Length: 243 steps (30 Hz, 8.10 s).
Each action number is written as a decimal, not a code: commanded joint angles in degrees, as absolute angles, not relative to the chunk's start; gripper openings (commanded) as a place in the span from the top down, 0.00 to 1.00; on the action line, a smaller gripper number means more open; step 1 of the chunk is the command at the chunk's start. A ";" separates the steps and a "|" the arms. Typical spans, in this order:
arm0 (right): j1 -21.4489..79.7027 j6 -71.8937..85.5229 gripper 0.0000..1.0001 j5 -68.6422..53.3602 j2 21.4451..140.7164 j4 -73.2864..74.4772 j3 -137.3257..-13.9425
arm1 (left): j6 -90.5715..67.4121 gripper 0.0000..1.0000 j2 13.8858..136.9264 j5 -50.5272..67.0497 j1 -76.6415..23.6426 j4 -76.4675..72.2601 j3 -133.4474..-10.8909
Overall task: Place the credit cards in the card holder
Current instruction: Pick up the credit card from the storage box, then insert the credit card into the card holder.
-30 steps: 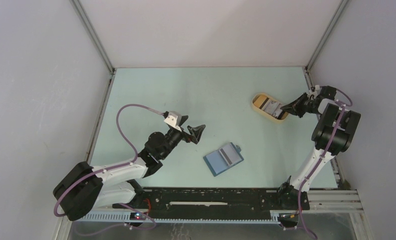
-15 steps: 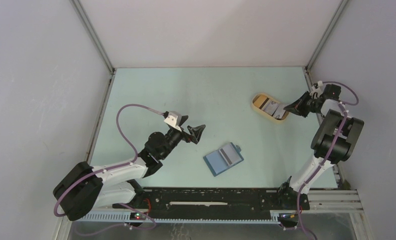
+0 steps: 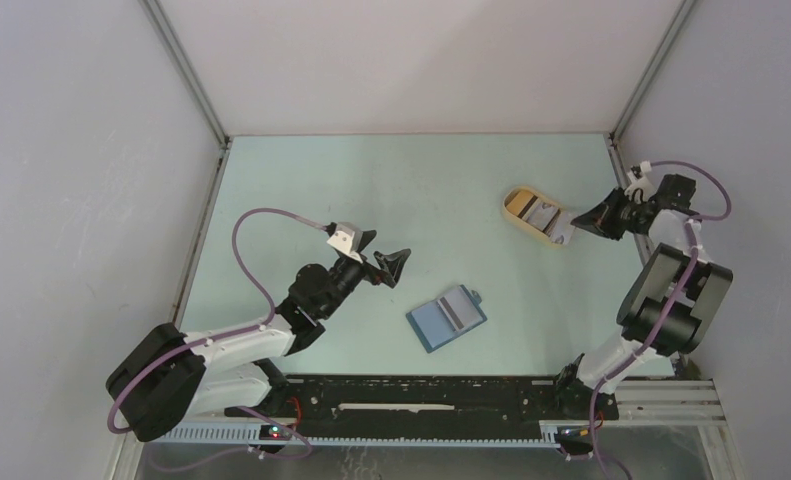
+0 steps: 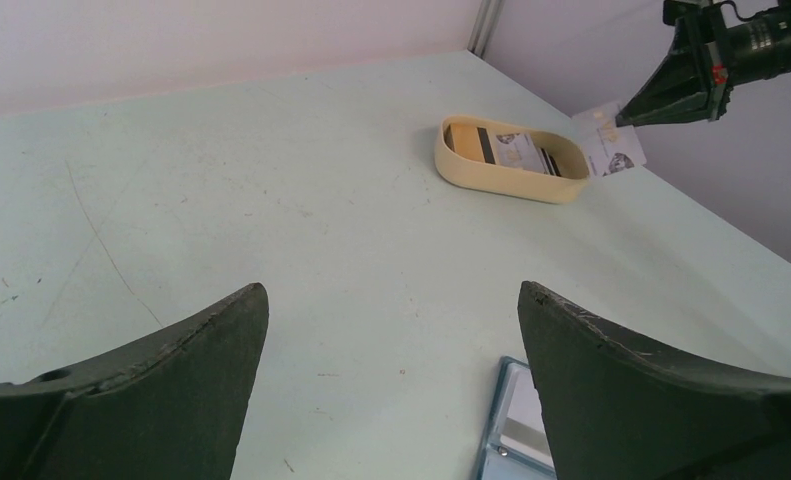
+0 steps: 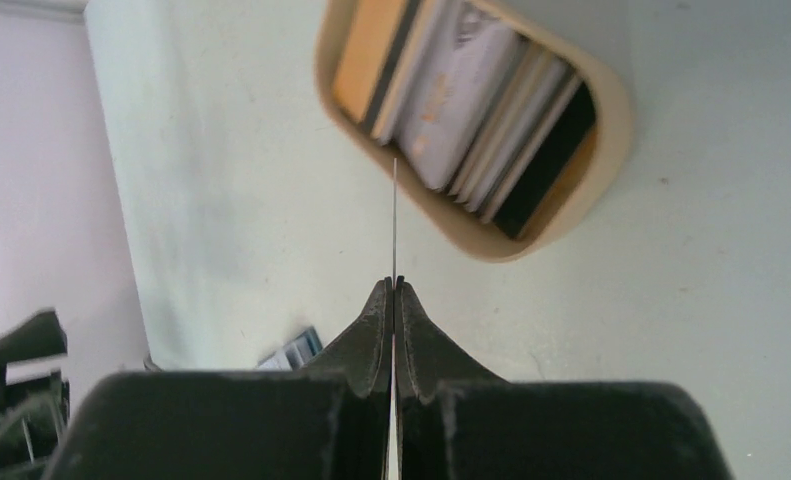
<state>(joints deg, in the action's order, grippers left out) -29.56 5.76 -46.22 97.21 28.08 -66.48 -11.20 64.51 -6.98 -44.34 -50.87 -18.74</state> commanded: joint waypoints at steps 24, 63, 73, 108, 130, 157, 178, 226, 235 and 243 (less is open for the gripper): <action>12.84 -53.69 1.00 -66.84 73.73 59.10 -59.54 | -28.85 0.00 58.91 19.97 -48.17 -61.48 -10.46; 22.51 -43.86 1.00 -75.69 86.40 59.07 -63.87 | -41.10 0.55 84.50 6.91 -60.29 -86.75 -12.98; 24.12 -44.73 1.00 -72.81 86.32 59.28 -63.84 | -41.65 1.00 85.09 8.46 -59.97 -86.75 -13.28; 14.24 -22.77 0.51 -43.23 79.82 36.65 -53.09 | -66.85 1.00 92.40 -32.98 -71.19 -87.01 -5.85; 15.48 -22.31 0.50 -40.78 89.00 39.22 -56.19 | -71.45 1.00 102.41 -32.90 -70.01 -87.10 -10.40; 15.73 -21.83 0.50 -40.19 89.70 38.93 -56.30 | -79.16 1.00 103.98 -31.80 -71.09 -87.01 -6.55; 15.64 -21.63 0.50 -40.07 89.65 38.84 -56.26 | -81.07 1.00 108.20 -31.00 -71.10 -87.01 -8.96; 17.23 -21.81 0.50 -39.81 91.64 39.37 -56.49 | -89.06 1.00 118.76 -14.51 -63.28 -86.92 -14.99; 17.23 -21.80 0.50 -39.97 91.12 39.26 -56.51 | -90.52 1.00 118.78 -9.44 -60.73 -86.92 -14.91; 17.14 -21.81 0.50 -40.17 90.70 39.24 -56.51 | -91.18 1.00 119.84 -5.71 -59.62 -86.68 -16.53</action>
